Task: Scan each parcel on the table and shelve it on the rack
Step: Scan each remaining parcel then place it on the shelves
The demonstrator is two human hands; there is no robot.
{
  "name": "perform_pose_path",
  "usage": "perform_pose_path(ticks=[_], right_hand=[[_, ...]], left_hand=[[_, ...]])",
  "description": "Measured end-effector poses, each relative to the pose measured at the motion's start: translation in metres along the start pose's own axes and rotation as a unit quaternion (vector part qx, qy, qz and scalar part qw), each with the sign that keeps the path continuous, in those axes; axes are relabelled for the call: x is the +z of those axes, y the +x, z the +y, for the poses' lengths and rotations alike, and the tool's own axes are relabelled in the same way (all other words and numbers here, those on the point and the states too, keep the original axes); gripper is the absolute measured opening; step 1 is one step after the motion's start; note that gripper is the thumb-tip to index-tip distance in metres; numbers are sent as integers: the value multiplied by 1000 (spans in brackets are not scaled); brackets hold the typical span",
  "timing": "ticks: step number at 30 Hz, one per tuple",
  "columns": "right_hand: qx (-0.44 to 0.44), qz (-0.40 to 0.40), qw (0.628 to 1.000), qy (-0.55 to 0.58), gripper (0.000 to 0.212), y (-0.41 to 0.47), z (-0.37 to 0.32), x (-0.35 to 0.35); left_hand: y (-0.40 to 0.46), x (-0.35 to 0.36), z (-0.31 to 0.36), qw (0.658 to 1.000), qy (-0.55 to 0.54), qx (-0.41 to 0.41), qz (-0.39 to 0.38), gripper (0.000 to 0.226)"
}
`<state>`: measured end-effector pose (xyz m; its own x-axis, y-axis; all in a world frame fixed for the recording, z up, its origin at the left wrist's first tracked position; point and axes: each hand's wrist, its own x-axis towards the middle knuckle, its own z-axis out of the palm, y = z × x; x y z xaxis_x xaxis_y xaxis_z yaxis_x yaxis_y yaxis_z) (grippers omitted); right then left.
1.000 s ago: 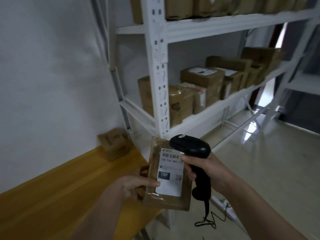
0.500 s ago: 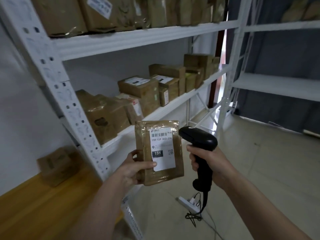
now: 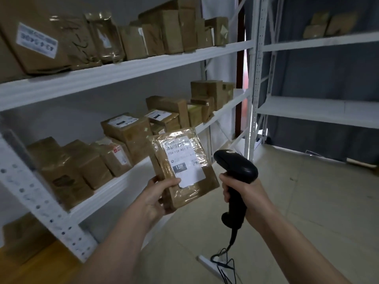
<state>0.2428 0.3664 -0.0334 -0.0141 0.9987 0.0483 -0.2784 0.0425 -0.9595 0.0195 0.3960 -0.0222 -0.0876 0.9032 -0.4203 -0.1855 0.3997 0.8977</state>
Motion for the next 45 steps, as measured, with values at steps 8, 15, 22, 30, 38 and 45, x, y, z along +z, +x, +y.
perform_pose_path(ticks=[8, 15, 22, 30, 38, 45], right_hand=[[-38, 39, 998, -7, 22, 43, -20, -44], [-67, 73, 995, -21, 30, 139, -63, -65], [-149, 96, 984, -33, 27, 234, -116, -65], [-227, 114, 967, -1, 30, 306, -151, -65], [-282, 100, 953, 51, 31, 402, -184, -80], [-298, 85, 946, 98, 45, 515, -222, -133]], left_hand=[[42, 67, 26, 998, 19, -8, -58, 59], [113, 122, 95, 995, 39, 26, -93, 58], [170, 173, 200, 989, 71, 92, -95, 49], [200, 244, 277, 979, 88, 171, -61, 28], [233, 303, 338, 901, 266, 341, -28, 108], [302, 392, 392, 814, 321, 482, 44, 85]])
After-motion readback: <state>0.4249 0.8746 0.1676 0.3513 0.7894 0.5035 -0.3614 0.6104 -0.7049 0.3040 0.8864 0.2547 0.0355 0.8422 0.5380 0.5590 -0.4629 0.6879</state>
